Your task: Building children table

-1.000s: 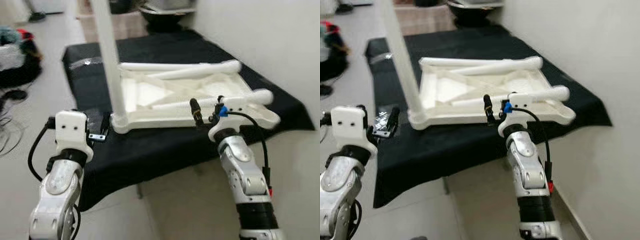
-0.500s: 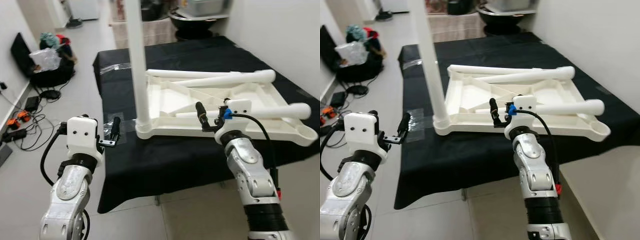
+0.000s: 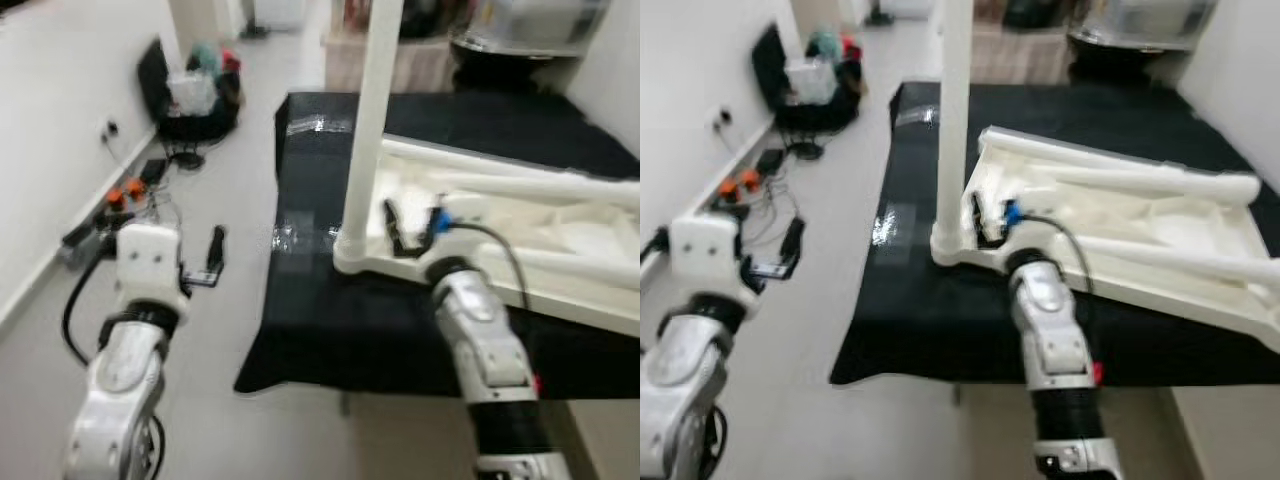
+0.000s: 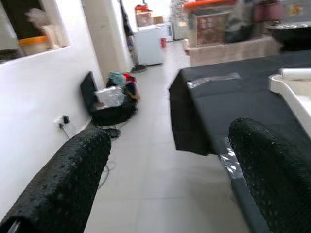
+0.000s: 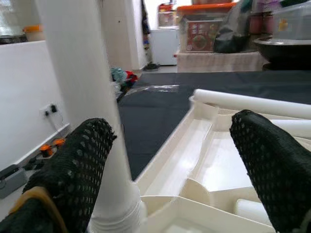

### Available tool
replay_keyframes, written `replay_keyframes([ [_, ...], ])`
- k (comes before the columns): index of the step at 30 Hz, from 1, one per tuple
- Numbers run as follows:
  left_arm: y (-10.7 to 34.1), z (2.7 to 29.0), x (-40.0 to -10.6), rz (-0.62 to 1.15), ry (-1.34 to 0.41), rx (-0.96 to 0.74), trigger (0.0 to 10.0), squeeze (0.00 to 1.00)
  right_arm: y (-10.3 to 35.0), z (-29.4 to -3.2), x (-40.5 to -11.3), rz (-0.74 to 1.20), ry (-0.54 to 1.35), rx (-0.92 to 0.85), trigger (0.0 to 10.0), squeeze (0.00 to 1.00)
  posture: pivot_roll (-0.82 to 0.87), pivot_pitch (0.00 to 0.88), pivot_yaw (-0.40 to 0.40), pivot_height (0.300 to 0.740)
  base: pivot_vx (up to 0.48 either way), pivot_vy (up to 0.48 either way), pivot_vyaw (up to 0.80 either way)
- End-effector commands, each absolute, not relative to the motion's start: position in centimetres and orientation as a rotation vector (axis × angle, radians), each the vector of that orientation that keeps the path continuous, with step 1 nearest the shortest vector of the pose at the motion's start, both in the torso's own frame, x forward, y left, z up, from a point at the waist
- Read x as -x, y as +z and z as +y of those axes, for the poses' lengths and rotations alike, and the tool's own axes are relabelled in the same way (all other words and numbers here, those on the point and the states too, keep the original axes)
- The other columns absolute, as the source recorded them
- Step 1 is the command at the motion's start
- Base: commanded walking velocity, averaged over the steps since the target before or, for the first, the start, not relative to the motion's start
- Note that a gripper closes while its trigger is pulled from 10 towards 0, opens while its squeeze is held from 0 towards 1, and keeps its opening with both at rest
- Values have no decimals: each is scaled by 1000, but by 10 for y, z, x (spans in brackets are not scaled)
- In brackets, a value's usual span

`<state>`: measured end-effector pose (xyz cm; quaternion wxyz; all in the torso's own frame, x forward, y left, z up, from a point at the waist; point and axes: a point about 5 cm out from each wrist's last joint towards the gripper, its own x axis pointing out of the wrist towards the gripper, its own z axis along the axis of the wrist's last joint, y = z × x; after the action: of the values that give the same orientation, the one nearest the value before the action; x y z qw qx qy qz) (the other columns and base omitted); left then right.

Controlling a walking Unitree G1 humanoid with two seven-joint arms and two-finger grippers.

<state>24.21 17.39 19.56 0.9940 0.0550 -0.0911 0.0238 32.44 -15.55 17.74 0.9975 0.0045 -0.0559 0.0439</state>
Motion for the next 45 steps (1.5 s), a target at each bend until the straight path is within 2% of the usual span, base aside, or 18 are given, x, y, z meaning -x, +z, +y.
replay_keyframes([
  [1, 196, 177, -243, -177, 65, -124, 10000, 0, 180, -168, -328, -106, 14, -35, 10000, 0, 76, 19, -62, 740, 0, 0, 0],
  [4, 198, 179, -243, -183, 74, -127, 10000, 0, 181, -170, -329, -115, -3, -37, 10000, 0, 75, 19, -62, 740, 0, 0, 0],
  [7, 206, 194, -245, -209, 133, -149, 10000, 0, 186, -181, -331, -138, -61, -39, 10000, 0, 75, 19, -62, 740, 0, 0, 0],
  [9, 214, 215, -247, -234, 210, -191, 10000, 0, 193, -195, -335, -159, -142, -29, 10000, 0, 80, 20, -66, 740, 0, 0, 0],
  [18, 227, 248, -248, -262, 307, -282, 10000, 0, 210, -216, -339, -217, -278, -32, 10000, 0, 80, 17, -66, 740, 0, 0, 0],
  [22, 226, 247, -248, -262, 294, -286, 10000, 0, 211, -215, -339, -218, -275, -32, 10000, 0, 78, 19, -64, 740, 0, 0, 0],
  [27, 225, 239, -251, -261, 263, -274, 10000, 0, 208, -212, -338, -211, -273, -40, 10000, 0, 77, 19, -60, 740, 247, 0, 0],
  [45, 223, 237, -255, -255, 236, -268, 10000, 0, 207, -208, -337, -204, -276, -52, 10000, 0, 74, 31, -49, 740, 289, 0, 0],
])
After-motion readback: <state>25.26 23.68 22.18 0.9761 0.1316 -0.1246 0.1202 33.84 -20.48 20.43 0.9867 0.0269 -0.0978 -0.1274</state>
